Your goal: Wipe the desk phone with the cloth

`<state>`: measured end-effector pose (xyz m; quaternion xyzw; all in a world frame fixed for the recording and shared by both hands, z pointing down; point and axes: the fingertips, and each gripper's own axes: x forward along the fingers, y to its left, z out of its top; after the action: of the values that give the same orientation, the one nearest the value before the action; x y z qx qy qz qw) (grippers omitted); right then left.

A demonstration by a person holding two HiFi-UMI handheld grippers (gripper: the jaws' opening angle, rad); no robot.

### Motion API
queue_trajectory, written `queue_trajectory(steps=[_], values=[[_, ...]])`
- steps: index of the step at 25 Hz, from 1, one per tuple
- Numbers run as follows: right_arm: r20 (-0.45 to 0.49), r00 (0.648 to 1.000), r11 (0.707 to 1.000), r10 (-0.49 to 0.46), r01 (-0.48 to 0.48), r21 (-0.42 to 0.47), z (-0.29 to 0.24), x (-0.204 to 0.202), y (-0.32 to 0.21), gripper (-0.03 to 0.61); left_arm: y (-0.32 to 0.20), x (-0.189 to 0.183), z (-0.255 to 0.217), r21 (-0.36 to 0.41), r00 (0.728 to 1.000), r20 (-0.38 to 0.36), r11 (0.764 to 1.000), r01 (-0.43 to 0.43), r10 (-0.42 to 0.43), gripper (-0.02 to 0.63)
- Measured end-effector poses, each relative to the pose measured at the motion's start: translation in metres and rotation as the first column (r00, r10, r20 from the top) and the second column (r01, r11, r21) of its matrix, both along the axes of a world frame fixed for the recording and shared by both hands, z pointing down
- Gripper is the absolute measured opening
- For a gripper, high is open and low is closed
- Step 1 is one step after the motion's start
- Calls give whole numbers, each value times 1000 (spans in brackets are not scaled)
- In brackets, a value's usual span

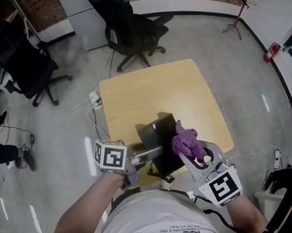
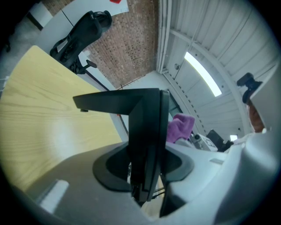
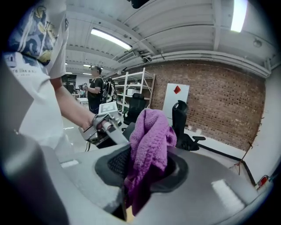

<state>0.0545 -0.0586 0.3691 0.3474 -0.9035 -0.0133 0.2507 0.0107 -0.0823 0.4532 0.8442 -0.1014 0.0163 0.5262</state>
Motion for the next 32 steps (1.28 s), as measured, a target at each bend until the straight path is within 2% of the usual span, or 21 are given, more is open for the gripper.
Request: queue_trajectory(steps=[5,10,16,26,29,32], values=[[-13,1000,998,4,-3,66,-13,-16,-33,104,13,0,1,1,1000,4,1000,-26,26,178],[-64,998,998,-14,18,59,-2,-23,-33,104,18,-3,-4,-7,1000,-10,1000,-29,29,178],[-68,998,1000,9,-11,-26,25,-12,-1,104,13,-15,-4,-10,1000,-18,1000,-15,15,178],[-130,991,989,45,-63,-137,60,13,47,104,1,-24,-9,8,999,-30,1000,-18,18,178],[-102,992,989,69,-82,-120,48,13,42,104,1,-24,-10,17,999,-27,999,-33,34,178],[-48,995,994,88,-91,-65,21,9,23,104,5,-25,-10,29,998,-15,998,-63,64,178]])
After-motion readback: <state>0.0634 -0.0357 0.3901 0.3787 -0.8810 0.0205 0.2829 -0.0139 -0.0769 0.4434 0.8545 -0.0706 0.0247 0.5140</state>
